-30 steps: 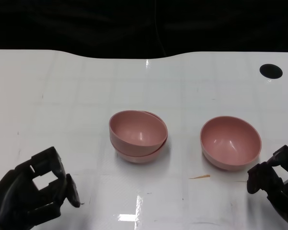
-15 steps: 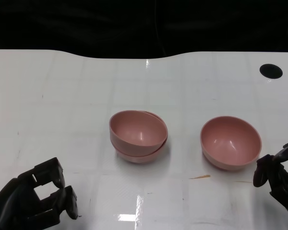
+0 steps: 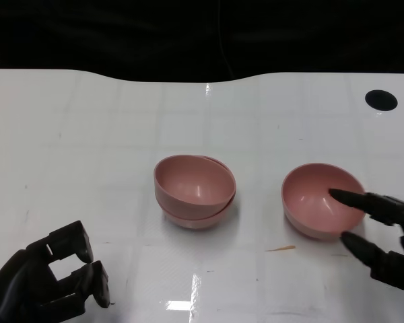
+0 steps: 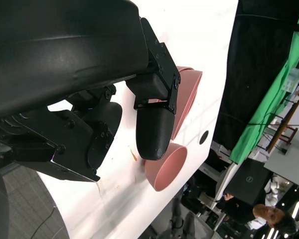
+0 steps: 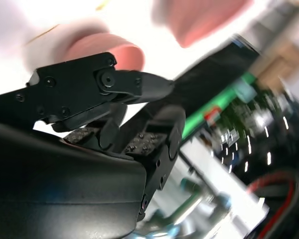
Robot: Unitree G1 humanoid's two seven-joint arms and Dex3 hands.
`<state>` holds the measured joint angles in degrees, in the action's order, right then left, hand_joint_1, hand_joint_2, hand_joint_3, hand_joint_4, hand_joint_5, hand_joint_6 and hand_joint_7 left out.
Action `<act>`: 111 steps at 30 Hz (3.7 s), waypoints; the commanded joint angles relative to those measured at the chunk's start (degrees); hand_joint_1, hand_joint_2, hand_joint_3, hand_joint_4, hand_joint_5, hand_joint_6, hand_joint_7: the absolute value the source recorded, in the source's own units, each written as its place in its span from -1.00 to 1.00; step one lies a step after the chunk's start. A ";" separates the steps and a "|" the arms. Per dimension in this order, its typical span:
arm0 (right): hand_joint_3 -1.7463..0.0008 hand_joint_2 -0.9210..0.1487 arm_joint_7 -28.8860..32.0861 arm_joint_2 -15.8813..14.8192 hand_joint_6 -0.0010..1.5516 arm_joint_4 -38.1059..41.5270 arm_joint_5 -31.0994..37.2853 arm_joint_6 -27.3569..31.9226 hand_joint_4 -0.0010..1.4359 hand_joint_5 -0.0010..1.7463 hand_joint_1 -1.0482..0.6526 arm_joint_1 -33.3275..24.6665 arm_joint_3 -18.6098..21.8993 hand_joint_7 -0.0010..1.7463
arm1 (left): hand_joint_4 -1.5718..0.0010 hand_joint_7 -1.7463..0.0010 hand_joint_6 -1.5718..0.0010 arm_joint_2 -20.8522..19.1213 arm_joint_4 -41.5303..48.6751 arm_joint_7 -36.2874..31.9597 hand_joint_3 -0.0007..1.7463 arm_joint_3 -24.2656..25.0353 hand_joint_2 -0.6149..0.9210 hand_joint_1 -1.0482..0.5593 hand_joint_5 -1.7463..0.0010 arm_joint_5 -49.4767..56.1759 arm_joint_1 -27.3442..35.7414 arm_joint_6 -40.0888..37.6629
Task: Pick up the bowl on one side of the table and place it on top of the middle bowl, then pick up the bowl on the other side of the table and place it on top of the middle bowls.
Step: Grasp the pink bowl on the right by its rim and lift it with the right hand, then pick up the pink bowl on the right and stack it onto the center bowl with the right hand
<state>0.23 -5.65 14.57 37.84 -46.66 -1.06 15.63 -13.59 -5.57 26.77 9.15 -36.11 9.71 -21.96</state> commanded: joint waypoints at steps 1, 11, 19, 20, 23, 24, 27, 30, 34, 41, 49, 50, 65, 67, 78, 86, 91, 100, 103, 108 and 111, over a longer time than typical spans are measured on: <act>0.54 -1.00 9.45 -8.12 -0.47 -8.16 21.21 8.10 -0.45 -1.00 -0.78 -0.45 -5.97 -0.99 | -0.12 -1.00 0.10 -0.71 0.67 -1.79 0.57 1.21 0.87 0.47 -1.00 1.48 -1.22 -1.03; 0.63 -1.00 13.95 -15.34 -0.43 -3.32 24.45 21.02 -0.41 -0.99 -0.80 3.90 -18.90 -0.99 | -0.12 -1.00 0.11 -0.03 0.39 -1.99 0.55 1.65 0.88 0.47 -1.00 2.46 -1.34 -1.37; 0.73 -1.00 13.14 -17.30 -0.37 4.95 22.51 25.87 -0.35 -0.97 -0.72 10.78 -27.56 -0.97 | -0.11 -1.00 0.12 1.42 -2.28 -5.59 0.55 2.09 0.89 0.50 -1.00 2.86 -1.08 -3.59; 0.74 -1.00 13.21 -17.57 -0.36 5.79 22.12 26.07 -0.34 -0.97 -0.71 11.51 -28.35 -0.97 | -0.11 -1.00 0.12 1.55 -2.55 -5.73 0.55 2.05 0.89 0.50 -1.00 3.14 -0.99 -3.50; 0.74 -1.00 13.71 -18.39 -0.35 6.83 20.95 26.72 -0.34 -0.97 -0.70 12.52 -30.08 -0.97 | -0.11 -1.00 0.13 1.76 -2.95 -5.91 0.56 2.03 0.89 0.50 -1.00 3.59 -0.88 -3.45; 0.74 -1.00 13.91 -18.65 -0.35 6.94 20.59 26.92 -0.34 -0.97 -0.70 12.66 -30.54 -0.97 | -0.11 -1.00 0.13 1.79 -2.98 -5.92 0.56 2.05 0.88 0.50 -1.00 3.63 -0.88 -3.48; 0.74 -1.00 14.36 -19.29 -0.35 7.06 19.68 27.52 -0.34 -0.98 -0.70 12.93 -31.68 -0.98 | -0.11 -1.00 0.13 1.84 -3.01 -5.91 0.57 2.08 0.88 0.50 -1.00 3.69 -0.88 -3.52; 0.74 -1.00 15.29 -18.73 -0.35 11.29 19.56 27.64 -0.34 -0.98 -0.70 15.90 -33.72 -0.98 | -0.11 -1.00 0.13 2.29 -3.41 -6.52 0.57 2.30 0.88 0.50 -1.00 3.26 -0.82 -3.95; 0.76 -1.00 18.74 -17.07 -0.29 22.93 19.19 25.74 -0.26 -0.96 -0.62 23.32 -38.15 -0.97 | -0.11 -1.00 0.14 3.29 -4.81 -8.08 0.53 2.71 0.95 0.49 -1.00 2.77 -0.53 -4.99; 0.86 -1.00 28.49 -15.32 -0.18 34.68 19.87 25.47 -0.11 -0.94 -0.40 29.64 -44.05 -0.95 | -0.11 -1.00 0.13 3.63 -6.08 -8.67 0.52 2.77 0.96 0.49 -1.00 3.09 -0.07 -5.30; 0.88 -1.00 38.91 -11.94 0.01 48.39 19.53 23.74 0.20 -0.89 -0.21 35.57 -49.61 -0.92 | -0.13 -1.00 0.12 4.29 -7.00 -9.68 0.51 2.71 0.96 0.50 -1.00 3.50 0.10 -5.66; 0.88 -1.00 39.64 -11.59 0.08 49.77 18.92 22.60 0.28 -0.86 -0.18 36.06 -49.82 -0.91 | -0.13 -1.00 0.12 4.35 -7.19 -9.92 0.51 2.68 0.96 0.50 -1.00 3.50 0.14 -5.81; 0.79 -0.96 47.62 -14.39 -0.36 49.97 17.02 12.04 -0.01 1.00 0.03 40.17 -52.42 1.00 | -0.12 -1.00 0.14 4.42 -7.24 -10.84 0.50 2.76 0.96 0.51 -1.00 3.66 -0.27 -6.29; 0.81 -0.97 47.59 -14.80 -0.38 49.11 16.88 11.49 0.00 1.00 0.02 40.35 -52.38 1.00 | -0.12 -1.00 0.14 4.34 -7.07 -10.63 0.50 2.64 0.96 0.52 -1.00 3.96 -0.26 -5.91; 0.73 -0.96 40.93 -18.18 -0.28 36.30 15.76 6.26 0.11 1.00 -0.01 45.68 -50.54 1.00 | -0.11 -1.00 0.15 4.48 -6.49 -10.70 0.49 2.87 0.97 0.51 -1.00 4.00 -0.71 -6.32; 0.76 -0.92 34.33 -16.85 -0.25 27.24 16.03 6.82 0.15 1.00 -0.03 48.54 -49.88 1.00 | -0.10 -1.00 0.15 4.43 -6.58 -10.50 0.46 2.49 0.97 0.51 -1.00 5.06 -0.63 -5.81; 0.81 -0.85 31.25 -14.12 -0.23 24.72 16.21 6.44 0.16 1.00 -0.04 50.00 -50.38 1.00 | -0.09 -1.00 0.15 4.74 -6.64 -10.62 0.44 2.44 0.97 0.50 -1.00 5.15 -0.69 -5.99; 0.82 -0.74 34.50 -8.11 -0.19 28.45 19.69 8.22 0.23 1.00 -0.01 51.00 -53.06 0.99 | -0.10 -1.00 0.14 5.48 -7.12 -10.67 0.43 2.20 0.96 0.46 -1.00 5.53 -0.11 -5.49; 0.83 -0.71 33.94 -7.15 -0.18 29.07 19.94 8.50 0.23 1.00 -0.01 50.99 -53.71 1.00 | -0.10 -1.00 0.14 5.87 -7.48 -11.00 0.44 2.37 0.96 0.45 -1.00 5.17 -0.02 -5.99; 0.88 -0.73 33.42 -5.50 -0.16 30.07 20.30 9.69 0.20 1.00 -0.01 50.70 -55.18 0.87 | -0.13 -1.00 0.09 6.18 -8.11 -10.90 0.50 2.19 0.90 0.44 -1.00 5.52 0.51 -5.53; 0.91 -0.76 34.13 -4.70 -0.17 30.97 20.79 10.38 0.22 1.00 -0.01 50.83 -56.03 0.91 | -0.13 -1.00 0.09 6.18 -8.09 -10.69 0.50 2.05 0.90 0.44 -1.00 6.06 0.67 -4.88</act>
<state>33.63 -10.45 44.98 57.89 -36.56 48.47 -40.06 -6.90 -13.01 16.02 11.01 -30.72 9.96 -27.76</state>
